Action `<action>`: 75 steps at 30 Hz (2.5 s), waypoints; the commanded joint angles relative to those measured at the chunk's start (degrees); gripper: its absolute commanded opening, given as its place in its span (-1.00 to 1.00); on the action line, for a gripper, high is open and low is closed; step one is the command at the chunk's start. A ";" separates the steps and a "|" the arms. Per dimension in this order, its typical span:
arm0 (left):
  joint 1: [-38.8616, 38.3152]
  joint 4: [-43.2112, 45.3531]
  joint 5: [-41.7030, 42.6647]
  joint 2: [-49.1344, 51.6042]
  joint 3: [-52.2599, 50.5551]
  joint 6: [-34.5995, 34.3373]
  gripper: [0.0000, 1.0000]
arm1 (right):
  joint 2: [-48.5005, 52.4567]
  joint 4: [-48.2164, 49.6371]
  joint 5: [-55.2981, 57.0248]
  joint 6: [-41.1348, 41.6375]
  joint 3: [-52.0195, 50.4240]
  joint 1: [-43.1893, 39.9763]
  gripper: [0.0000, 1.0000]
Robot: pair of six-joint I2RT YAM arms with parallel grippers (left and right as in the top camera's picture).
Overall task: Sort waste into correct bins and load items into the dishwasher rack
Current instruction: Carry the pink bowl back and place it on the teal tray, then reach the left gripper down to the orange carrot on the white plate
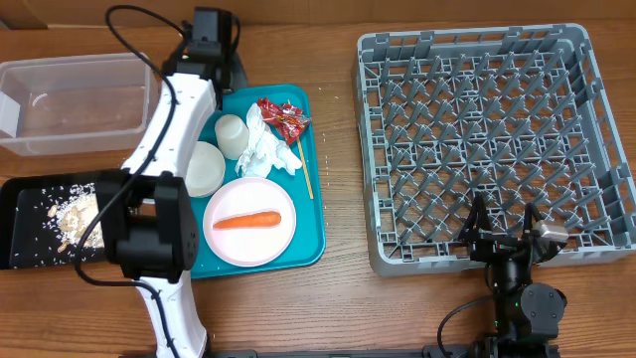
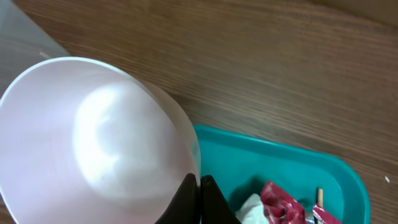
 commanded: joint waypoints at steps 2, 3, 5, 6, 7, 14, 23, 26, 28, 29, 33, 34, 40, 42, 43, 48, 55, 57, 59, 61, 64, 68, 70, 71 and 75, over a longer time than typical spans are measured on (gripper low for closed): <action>-0.31 -0.04 -1.05 2.80 0.55 -0.13 -0.91 | -0.57 0.20 0.55 -0.26 -0.59 -0.26 1.00; -0.31 -0.04 -1.05 3.34 0.55 -0.13 -0.90 | -0.57 0.20 0.55 -0.26 -0.59 -0.26 1.00; -0.33 -0.11 -1.05 4.04 0.55 -0.13 -0.89 | -0.57 0.20 0.57 -0.26 -0.59 -0.26 0.99; -0.33 -0.11 -1.05 4.28 0.55 -0.13 -0.89 | -0.57 0.20 0.57 -0.26 -0.59 -0.26 1.00; -0.31 -0.13 -1.07 4.55 0.55 -0.15 -0.90 | -0.57 0.20 0.55 -0.26 -0.59 -0.26 1.00; -0.26 -0.79 -3.85 4.74 0.55 -0.15 -0.85 | -0.57 0.20 0.55 -0.26 -0.59 -0.26 1.00; -0.13 -4.20 -4.74 4.74 0.55 -0.13 -0.33 | -0.57 0.20 0.55 -0.26 -0.59 -0.26 1.00; -0.15 -4.59 -5.88 4.63 0.59 -0.13 -0.23 | -0.57 0.20 0.55 -0.26 -0.59 -0.26 1.00; -0.15 -5.60 -5.90 4.37 1.11 -0.13 -0.18 | -0.57 0.20 0.57 -0.26 -0.59 -0.26 1.00; -0.15 -6.27 -5.90 4.22 1.51 -0.13 -0.15 | -0.57 0.20 0.57 -0.26 -0.59 -0.26 1.00; -0.15 -10.45 -5.90 2.67 5.07 -0.15 -0.08 | -0.57 0.20 0.57 -0.26 -0.59 -0.26 0.99; -0.15 -11.87 -5.90 2.08 6.45 -0.15 -0.07 | -0.57 0.20 0.55 -0.26 -0.59 -0.26 1.00; -0.22 -20.94 -5.18 -1.77 15.54 -1.51 0.20 | -0.57 0.20 0.55 -0.26 -0.59 -0.26 1.00; -0.20 -24.28 -3.61 -4.09 18.75 -1.95 0.73 | -0.57 0.20 0.55 -0.26 -0.59 -0.26 1.00; -0.20 -25.31 -2.99 -4.83 19.47 -1.95 0.89 | -0.57 0.20 0.57 -0.26 -0.59 -0.26 1.00; -0.20 -33.40 0.55 -10.19 20.94 -3.65 1.00 | -0.57 0.20 0.57 -0.26 -0.59 -0.26 1.00; 0.22 -51.91 -8.96 -14.91 20.92 -17.55 1.00 | -0.57 0.20 0.55 -0.26 -0.59 -0.26 1.00; 0.83 -57.70 -12.15 -15.56 20.92 -22.84 1.00 | -0.57 0.20 0.55 -0.26 -0.59 -0.26 1.00; 1.36 -57.88 -9.20 -16.09 20.33 -20.00 1.00 | -0.57 0.20 0.57 -0.26 -0.59 -0.26 1.00; 1.60 -57.88 -4.57 -16.28 20.11 -17.33 0.99 | -0.57 0.20 0.57 -0.26 -0.59 -0.26 1.00; 1.40 -57.88 5.49 -16.26 19.93 -9.57 0.99 | -0.57 0.20 0.55 -0.26 -0.59 -0.26 1.00; -0.52 -57.88 14.43 -16.26 19.85 2.69 1.00 | -0.57 0.20 0.55 -0.26 -0.59 -0.26 0.99; -2.19 -57.88 15.43 -16.26 19.67 7.04 1.00 | -0.57 0.20 0.57 -0.26 -0.59 -0.26 1.00; -3.06 -57.88 15.54 -16.26 19.47 8.13 1.00 | -0.57 0.20 0.57 -0.26 -0.59 -0.26 1.00; -7.74 -57.88 16.65 -16.26 16.52 12.55 0.97 | -0.57 0.20 0.55 -0.26 -0.59 -0.26 1.00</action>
